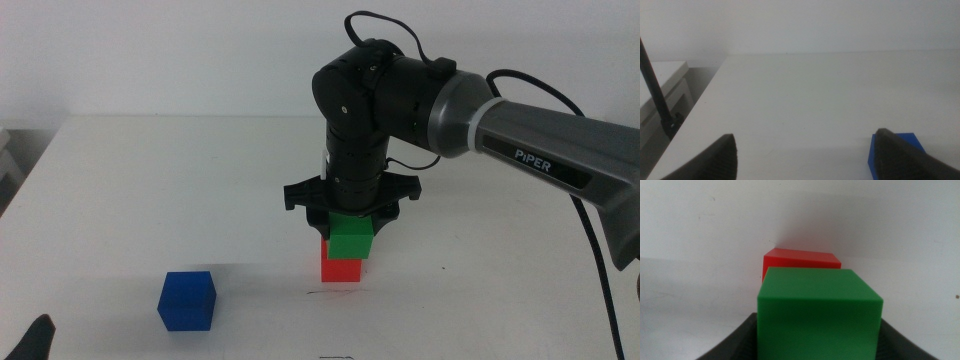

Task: Stack red cubes first, then green, then blue cubes in a specific spot.

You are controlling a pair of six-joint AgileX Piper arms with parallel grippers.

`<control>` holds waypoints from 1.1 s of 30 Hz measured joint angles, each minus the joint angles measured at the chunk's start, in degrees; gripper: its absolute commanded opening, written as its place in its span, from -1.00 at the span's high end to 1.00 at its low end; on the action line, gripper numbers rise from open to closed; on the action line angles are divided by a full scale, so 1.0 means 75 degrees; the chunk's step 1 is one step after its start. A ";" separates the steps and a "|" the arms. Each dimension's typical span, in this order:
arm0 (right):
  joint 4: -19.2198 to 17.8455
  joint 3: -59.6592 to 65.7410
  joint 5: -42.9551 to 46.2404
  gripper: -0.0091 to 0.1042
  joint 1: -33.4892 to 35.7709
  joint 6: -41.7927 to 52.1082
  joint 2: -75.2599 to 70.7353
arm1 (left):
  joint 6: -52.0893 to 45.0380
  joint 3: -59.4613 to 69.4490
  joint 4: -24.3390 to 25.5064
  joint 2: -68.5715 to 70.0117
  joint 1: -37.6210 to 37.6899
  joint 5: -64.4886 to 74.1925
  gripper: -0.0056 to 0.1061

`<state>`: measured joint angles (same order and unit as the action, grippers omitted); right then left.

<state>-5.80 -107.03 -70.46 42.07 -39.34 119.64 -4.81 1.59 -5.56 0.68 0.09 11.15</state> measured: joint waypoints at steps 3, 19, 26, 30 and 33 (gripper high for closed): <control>-0.0001 0.0000 0.0006 0.86 0.0038 0.0000 0.0017 | 0.0000 0.0000 0.0000 0.0000 0.0000 0.0000 -0.77; -0.0079 0.0000 0.0201 0.86 0.0063 -0.0028 0.0116 | 0.0000 0.0000 0.0000 0.0000 0.0000 0.0000 -0.77; -0.0145 0.0000 0.0211 0.86 0.0063 -0.0124 0.0118 | 0.0000 0.0000 0.0000 0.0000 0.0000 0.0000 -0.77; -0.0154 0.0000 0.0167 0.86 0.0063 -0.0172 0.0118 | 0.0000 0.0000 0.0000 0.0000 0.0000 0.0000 -0.77; -0.0154 0.0000 0.0118 0.86 0.0063 -0.0201 0.0118 | 0.0000 0.0000 0.0000 0.0000 0.0000 0.0000 -0.77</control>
<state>-6.96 -107.03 -69.57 42.54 -40.85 120.52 -4.81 1.59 -5.56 0.68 0.09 11.15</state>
